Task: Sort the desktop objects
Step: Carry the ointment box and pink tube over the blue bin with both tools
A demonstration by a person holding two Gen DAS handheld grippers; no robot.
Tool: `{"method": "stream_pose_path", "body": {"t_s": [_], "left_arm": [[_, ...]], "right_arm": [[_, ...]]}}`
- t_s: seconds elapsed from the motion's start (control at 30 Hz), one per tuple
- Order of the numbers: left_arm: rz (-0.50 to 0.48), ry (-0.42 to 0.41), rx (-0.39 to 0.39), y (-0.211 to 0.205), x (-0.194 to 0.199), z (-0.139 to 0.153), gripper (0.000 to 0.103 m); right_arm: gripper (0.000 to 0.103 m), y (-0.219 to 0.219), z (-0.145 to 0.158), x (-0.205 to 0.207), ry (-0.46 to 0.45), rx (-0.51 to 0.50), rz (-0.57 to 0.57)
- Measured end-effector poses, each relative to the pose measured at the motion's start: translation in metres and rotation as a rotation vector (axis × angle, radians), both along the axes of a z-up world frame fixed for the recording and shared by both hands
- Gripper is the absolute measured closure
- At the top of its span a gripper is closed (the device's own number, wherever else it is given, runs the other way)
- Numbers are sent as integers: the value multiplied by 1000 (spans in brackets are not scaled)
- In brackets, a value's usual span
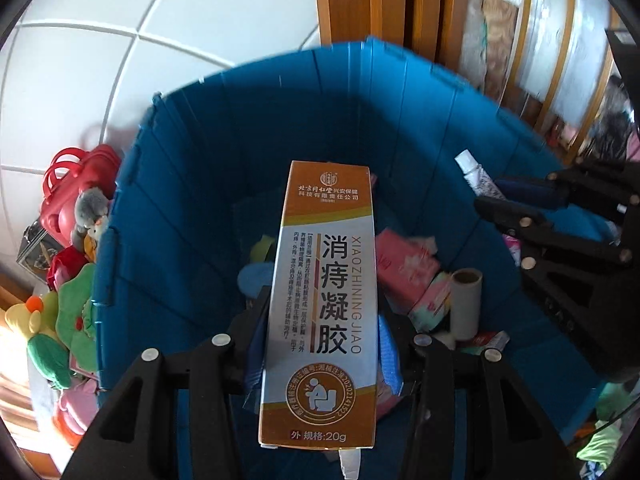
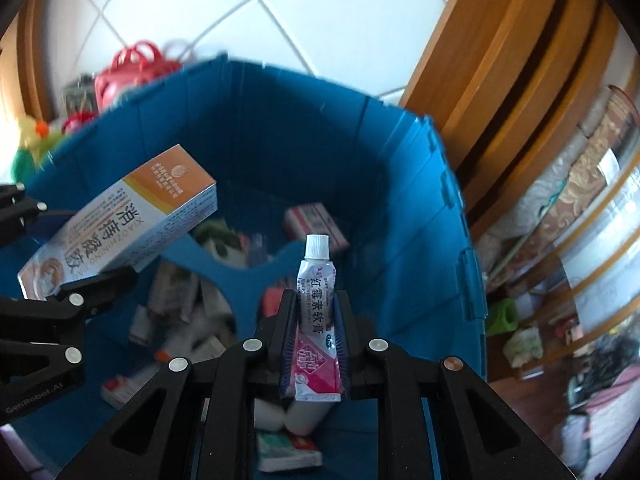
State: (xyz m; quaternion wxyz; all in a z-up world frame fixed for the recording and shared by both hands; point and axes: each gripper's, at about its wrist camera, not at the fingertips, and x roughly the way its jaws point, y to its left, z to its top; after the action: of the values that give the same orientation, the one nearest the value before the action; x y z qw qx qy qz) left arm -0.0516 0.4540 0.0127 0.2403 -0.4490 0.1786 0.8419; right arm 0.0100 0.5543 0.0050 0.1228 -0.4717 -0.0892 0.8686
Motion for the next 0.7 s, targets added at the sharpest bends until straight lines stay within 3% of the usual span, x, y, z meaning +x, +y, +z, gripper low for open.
{"method": "stream_pose_path", "body": {"t_s": [0.23,0.33,0.5,0.7], "left_arm": [[1,-106,-27,5,-9,-12,57],[-18,-142,-44,6,-8,-18,57],[-62,-223,-92,13,-3,-33,57],[-73,-233,-127,15,-2,-36,57]], "right_arm": [[85,9,-40,-7,-233,-41,85],[85,10,-51,-6,-291,-46,103],[85,11,-64,-3,-379,-72,130],[85,11,-67,-5,-408,-71,135]]}}
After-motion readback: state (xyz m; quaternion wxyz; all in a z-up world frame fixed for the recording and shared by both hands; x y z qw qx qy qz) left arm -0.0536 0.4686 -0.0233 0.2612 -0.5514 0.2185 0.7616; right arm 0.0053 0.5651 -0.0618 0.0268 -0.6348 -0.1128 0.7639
